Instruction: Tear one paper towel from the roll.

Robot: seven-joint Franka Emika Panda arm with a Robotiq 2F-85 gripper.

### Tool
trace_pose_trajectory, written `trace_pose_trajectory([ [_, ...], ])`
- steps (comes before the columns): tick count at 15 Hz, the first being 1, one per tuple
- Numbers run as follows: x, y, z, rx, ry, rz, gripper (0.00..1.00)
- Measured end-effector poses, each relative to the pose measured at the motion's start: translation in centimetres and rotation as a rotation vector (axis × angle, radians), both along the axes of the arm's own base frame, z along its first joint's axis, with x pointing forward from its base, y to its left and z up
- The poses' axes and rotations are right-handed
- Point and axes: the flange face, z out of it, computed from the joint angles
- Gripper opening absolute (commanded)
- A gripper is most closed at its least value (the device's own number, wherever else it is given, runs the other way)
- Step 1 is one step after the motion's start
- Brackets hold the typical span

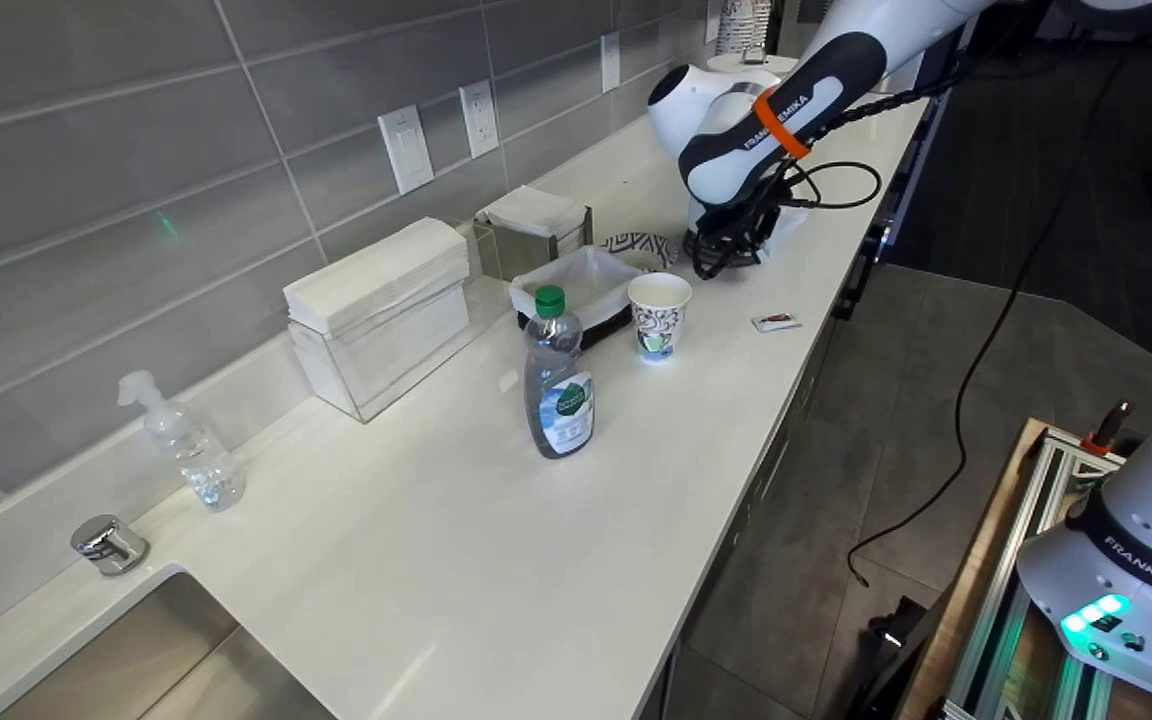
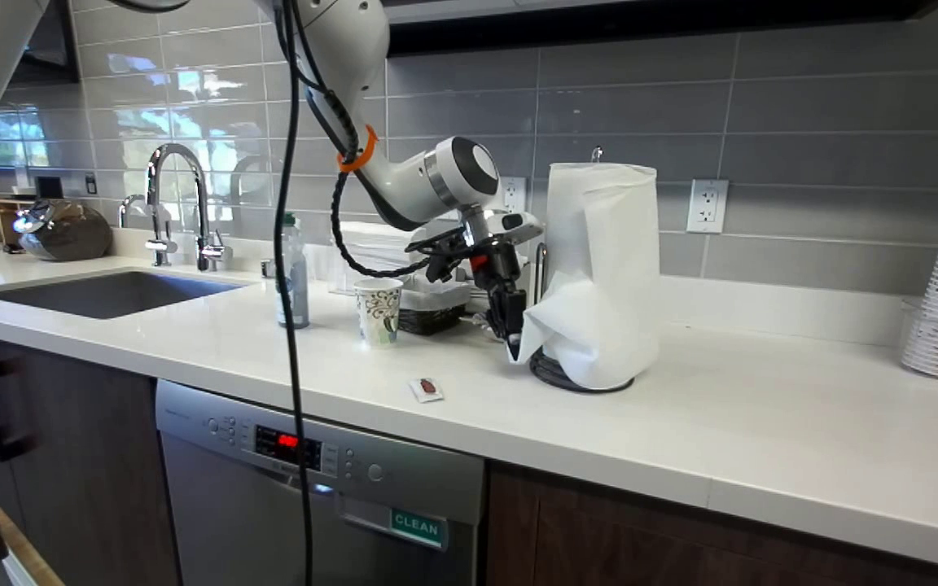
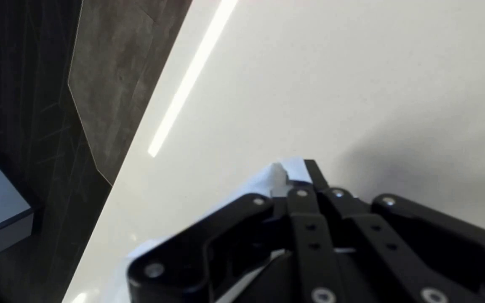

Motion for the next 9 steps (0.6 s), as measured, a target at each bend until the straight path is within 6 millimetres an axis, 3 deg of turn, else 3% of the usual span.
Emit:
trace_pose_trajectory([
  [5, 0.8, 0.6, -0.9, 0.007, 0.009, 0.076, 0.00],
  [9, 2.3, 1.2, 0.2, 0.048, -0.072, 0.193, 0.00],
])
